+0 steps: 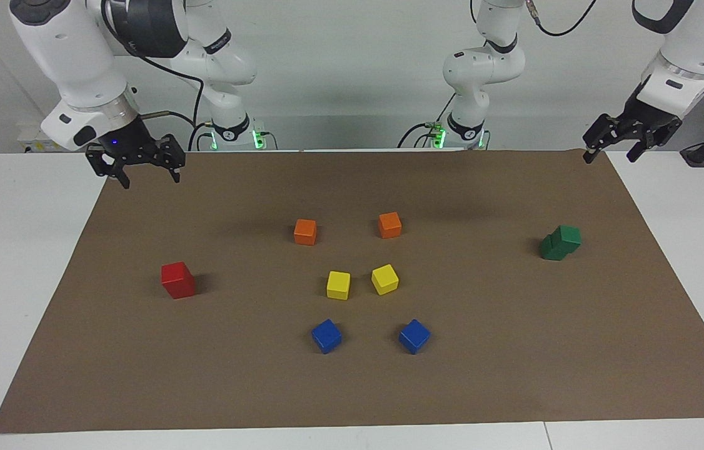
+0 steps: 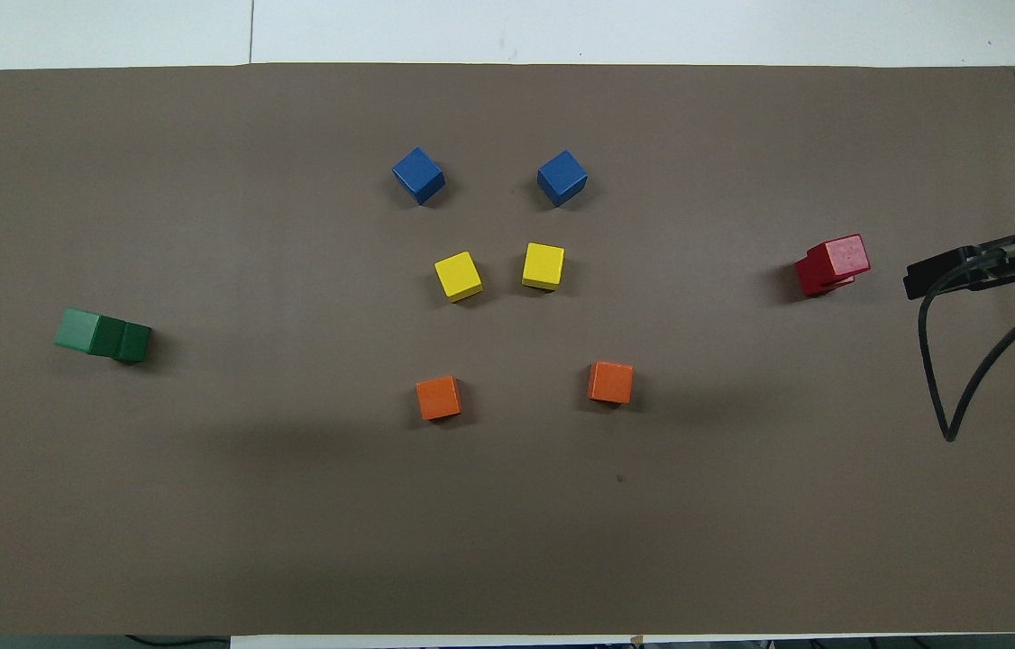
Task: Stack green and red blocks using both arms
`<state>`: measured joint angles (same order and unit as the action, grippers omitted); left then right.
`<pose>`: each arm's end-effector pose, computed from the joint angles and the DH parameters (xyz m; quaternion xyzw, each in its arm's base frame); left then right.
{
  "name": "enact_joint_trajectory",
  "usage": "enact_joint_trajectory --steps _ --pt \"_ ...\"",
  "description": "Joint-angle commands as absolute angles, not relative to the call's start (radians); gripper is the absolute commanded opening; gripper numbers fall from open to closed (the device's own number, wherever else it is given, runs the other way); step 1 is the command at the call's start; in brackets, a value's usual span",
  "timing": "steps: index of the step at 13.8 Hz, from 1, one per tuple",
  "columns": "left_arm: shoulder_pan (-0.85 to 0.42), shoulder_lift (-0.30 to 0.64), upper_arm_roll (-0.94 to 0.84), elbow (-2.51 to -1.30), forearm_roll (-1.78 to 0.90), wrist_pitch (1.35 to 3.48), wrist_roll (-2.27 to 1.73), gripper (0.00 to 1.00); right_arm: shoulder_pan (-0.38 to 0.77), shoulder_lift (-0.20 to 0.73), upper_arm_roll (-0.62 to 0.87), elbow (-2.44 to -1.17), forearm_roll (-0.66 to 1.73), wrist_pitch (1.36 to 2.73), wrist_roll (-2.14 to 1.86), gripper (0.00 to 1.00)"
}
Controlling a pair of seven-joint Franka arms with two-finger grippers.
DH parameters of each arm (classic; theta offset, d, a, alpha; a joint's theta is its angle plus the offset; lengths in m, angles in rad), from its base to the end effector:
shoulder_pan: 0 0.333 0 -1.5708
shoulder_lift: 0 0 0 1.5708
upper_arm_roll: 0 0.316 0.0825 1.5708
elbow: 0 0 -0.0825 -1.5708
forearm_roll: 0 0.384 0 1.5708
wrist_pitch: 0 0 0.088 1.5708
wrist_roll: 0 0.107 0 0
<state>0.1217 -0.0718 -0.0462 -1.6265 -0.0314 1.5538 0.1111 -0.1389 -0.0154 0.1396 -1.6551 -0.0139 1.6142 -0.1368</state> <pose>0.5290 0.0357 0.6357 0.9997 -0.0180 0.0008 0.0140 0.5517 -0.0005 0.5968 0.9975 0.0691 -0.0133 0.0071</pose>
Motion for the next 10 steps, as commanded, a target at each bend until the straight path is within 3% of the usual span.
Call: enact_joint_trajectory --steps 1,10 --pt "0.092 -0.130 -0.040 -1.704 -0.022 1.562 0.098 1.00 -0.152 -0.006 0.149 -1.640 -0.012 1.603 -0.115 1.00" --pt "0.072 -0.133 -0.049 -1.704 -0.009 1.551 0.097 1.00 -0.152 -0.008 0.149 -1.643 -0.012 1.603 -0.107 1.00"
